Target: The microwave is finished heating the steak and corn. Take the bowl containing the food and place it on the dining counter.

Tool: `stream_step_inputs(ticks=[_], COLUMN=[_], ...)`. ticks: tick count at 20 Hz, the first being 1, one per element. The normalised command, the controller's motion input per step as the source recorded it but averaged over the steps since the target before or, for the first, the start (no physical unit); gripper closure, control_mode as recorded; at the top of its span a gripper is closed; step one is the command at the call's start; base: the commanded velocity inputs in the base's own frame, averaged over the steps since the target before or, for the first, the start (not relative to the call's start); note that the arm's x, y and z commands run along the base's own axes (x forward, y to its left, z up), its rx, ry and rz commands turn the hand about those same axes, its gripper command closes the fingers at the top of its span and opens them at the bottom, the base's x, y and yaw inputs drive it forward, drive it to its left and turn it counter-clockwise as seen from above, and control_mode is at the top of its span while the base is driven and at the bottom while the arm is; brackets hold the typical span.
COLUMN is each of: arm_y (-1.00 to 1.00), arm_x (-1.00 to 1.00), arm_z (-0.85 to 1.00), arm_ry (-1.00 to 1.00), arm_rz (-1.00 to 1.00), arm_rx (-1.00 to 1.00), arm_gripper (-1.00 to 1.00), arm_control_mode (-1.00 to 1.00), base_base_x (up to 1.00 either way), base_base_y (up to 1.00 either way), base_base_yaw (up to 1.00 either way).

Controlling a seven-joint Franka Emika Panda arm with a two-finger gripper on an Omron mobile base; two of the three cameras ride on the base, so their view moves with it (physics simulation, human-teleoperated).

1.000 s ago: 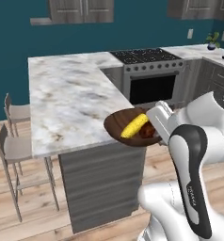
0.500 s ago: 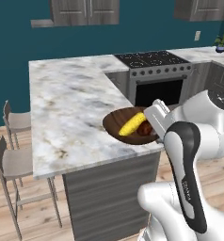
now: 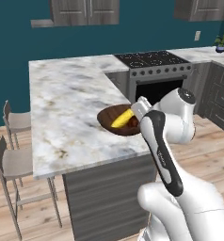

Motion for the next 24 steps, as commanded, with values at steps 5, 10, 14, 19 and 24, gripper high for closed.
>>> stream_step_inputs(ticks=[5, 10, 14, 19, 24], arm_y=[0.40, 0.34, 0.06, 0.03, 0.00], arm_x=[1.00, 1.00, 1.00, 0.92, 0.62], arm_z=[-0.57, -0.49, -0.41, -0.18, -0.42], arm_ry=[0.01, 0.08, 0.18, 0.09, 0.07], arm_rz=[0.00, 0.02, 0.07, 0.05, 0.06], arm_rx=[-0.06, -0.05, -0.02, 0.00, -0.03], arm_gripper=[1.00, 1.00, 1.00, 1.00, 1.00], arm_control_mode=[-1.00, -1.00, -1.00, -1.00, -1.00], base_base_x=[0.00, 0.00, 0.00, 0.00, 0.00], base_base_y=[0.00, 0.00, 0.00, 0.00, 0.00], base_base_yaw=[0.00, 0.00, 0.00, 0.00, 0.00])
